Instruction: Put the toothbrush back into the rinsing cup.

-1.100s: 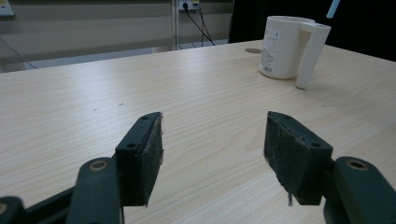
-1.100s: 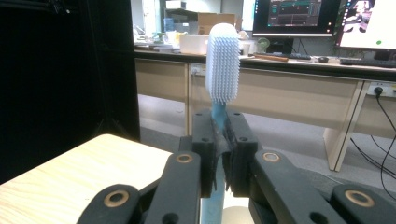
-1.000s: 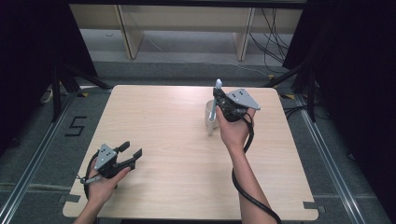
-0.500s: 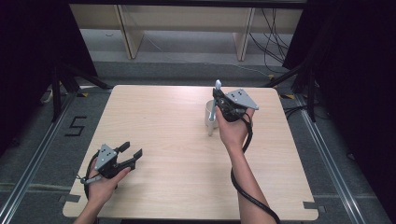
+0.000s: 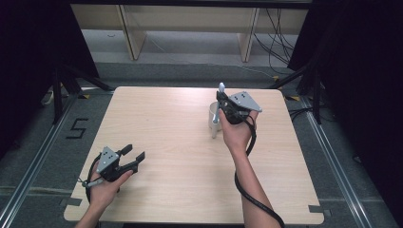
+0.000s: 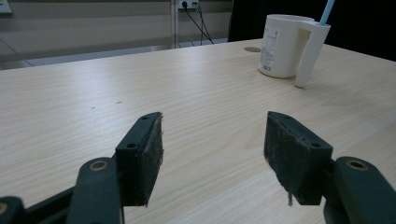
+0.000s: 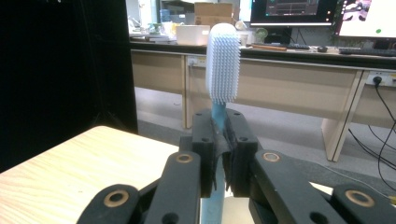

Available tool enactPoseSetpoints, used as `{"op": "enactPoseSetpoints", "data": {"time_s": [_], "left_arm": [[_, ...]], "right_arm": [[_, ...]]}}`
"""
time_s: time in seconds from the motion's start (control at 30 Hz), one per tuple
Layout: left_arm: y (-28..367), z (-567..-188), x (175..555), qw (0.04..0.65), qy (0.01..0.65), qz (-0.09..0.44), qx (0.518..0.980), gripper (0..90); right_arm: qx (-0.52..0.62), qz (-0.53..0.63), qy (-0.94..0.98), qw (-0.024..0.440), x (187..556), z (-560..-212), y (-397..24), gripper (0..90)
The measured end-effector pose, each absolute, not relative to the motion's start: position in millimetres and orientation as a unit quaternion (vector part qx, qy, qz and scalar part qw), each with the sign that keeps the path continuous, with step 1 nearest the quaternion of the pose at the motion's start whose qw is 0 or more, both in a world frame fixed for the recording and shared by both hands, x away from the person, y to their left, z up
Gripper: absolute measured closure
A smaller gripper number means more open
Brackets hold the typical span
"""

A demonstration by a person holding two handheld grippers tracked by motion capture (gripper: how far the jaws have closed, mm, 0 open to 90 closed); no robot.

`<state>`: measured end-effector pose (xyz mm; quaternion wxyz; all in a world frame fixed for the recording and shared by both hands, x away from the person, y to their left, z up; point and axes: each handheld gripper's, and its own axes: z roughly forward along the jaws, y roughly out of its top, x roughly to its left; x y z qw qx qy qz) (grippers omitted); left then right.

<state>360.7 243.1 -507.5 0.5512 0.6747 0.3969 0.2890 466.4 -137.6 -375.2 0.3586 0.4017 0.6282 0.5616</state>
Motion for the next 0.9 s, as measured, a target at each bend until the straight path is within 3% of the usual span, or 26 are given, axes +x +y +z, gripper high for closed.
{"op": "enactPoseSetpoints", "data": {"time_s": [0.9], "left_arm": [[242.3,-509.4,361.6,0.554,0.399,0.286,0.672,36.9]], "right_arm": [[0.418,0.535,0.65,0.341,470.8,-404.4,-134.6,84.5]]}}
